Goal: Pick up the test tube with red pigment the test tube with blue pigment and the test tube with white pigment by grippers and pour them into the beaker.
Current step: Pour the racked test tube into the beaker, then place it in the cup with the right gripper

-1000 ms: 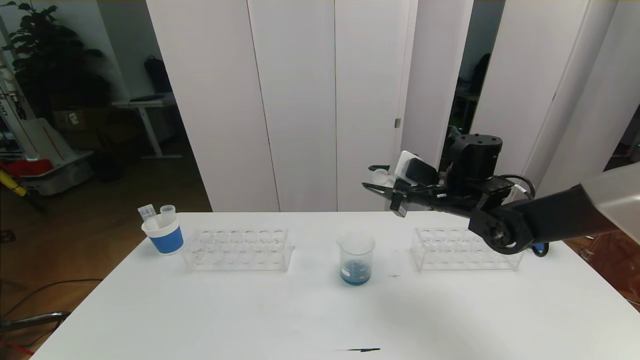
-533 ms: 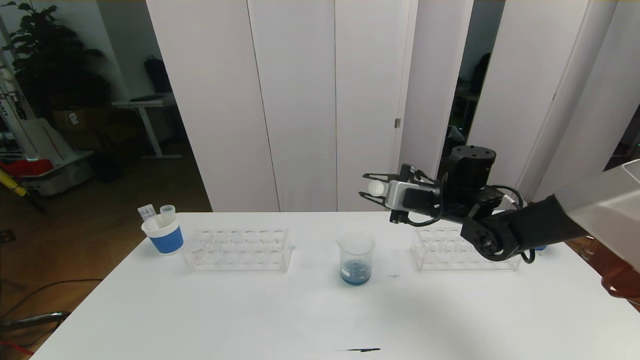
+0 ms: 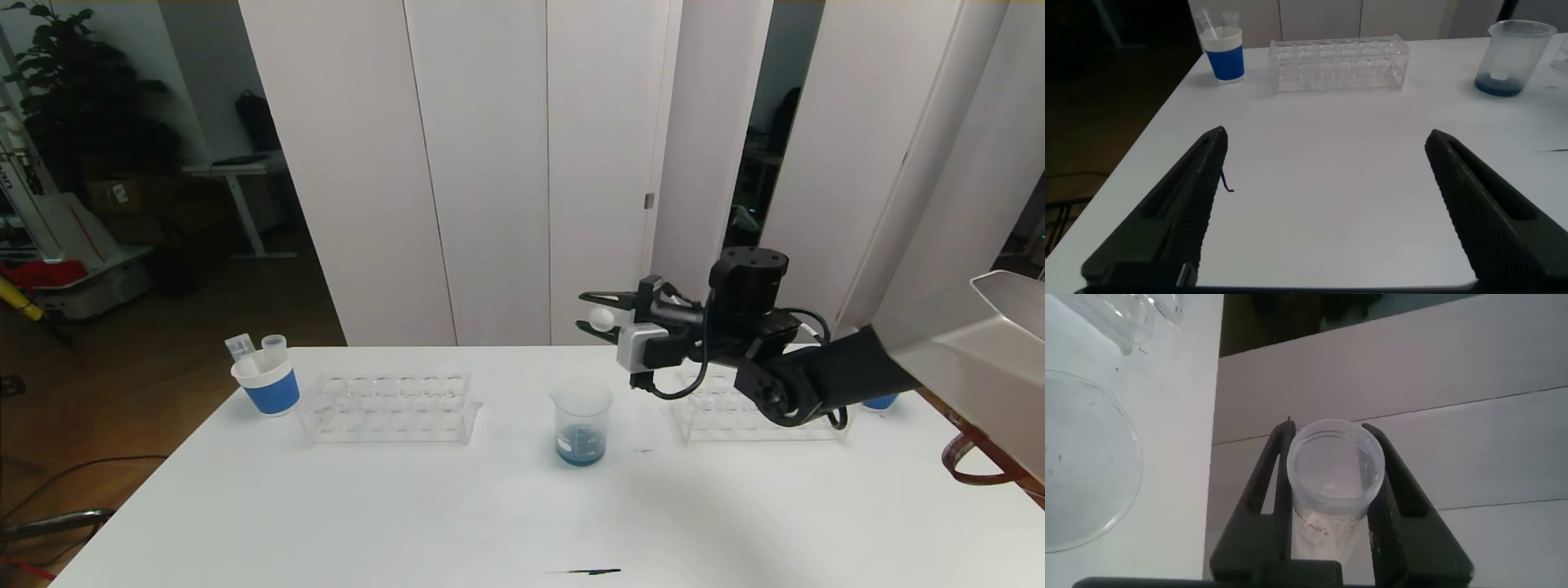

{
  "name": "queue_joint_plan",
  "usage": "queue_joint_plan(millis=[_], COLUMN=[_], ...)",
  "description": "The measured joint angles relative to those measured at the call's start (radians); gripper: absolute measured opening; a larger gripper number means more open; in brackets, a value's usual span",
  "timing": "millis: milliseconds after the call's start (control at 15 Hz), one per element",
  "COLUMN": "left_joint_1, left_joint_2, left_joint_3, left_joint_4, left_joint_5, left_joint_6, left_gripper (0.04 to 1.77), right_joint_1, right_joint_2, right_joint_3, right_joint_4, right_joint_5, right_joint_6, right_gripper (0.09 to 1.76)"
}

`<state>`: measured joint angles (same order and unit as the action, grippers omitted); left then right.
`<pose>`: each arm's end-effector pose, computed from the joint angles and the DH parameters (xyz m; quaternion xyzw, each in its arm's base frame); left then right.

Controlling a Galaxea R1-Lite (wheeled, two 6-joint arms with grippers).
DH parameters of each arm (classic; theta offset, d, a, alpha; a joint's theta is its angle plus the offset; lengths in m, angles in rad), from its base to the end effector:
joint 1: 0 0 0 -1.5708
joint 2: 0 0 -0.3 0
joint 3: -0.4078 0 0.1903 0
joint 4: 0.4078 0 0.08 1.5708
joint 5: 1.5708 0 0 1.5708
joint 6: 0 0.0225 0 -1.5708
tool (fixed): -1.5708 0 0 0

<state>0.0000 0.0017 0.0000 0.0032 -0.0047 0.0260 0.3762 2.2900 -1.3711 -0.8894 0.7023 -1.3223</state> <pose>-0.0227 -0.0001 0.0752 0.0130 0.0024 -0.0024 0.9999 0.4232 0.1828 0.1298 -0.5249 -0.3038 0.4142 0.6787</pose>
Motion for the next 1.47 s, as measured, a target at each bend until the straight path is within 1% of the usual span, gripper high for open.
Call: queue_joint_plan(millis=[200, 467, 800, 1267, 1467], left_joint_1=[0.0, 0.0, 0.0, 0.0, 0.0], left_joint_2=[0.0, 0.0, 0.0, 0.0, 0.0], left_joint_3=[0.0, 0.0, 0.0, 0.0, 0.0], left_joint_4=[0.0, 0.0, 0.0, 0.0, 0.0], left_joint_5=[0.0, -0.001, 0.0, 0.0, 0.0], left_joint_6=[0.0, 0.0, 0.0, 0.0, 0.0], left_gripper=[1.73, 1.73, 1.73, 1.73, 1.73], right_joint_1=[0.0, -0.007, -0.009, -0.016, -0.016], right_joint_2=[0.031, 0.059, 0.089, 0.117, 0.123], right_joint_3=[-0.065, -0.089, -0.127, -0.162, -0.18], right_joint_4=[0.001, -0.001, -0.014, -0.012, -0.012], right_joint_5=[0.044, 0.06, 0.059, 0.059, 0.059], right_joint_6=[-0.081, -0.173, -0.205, -0.217, -0.269], right_gripper=[0.59, 0.59, 0.59, 0.59, 0.59])
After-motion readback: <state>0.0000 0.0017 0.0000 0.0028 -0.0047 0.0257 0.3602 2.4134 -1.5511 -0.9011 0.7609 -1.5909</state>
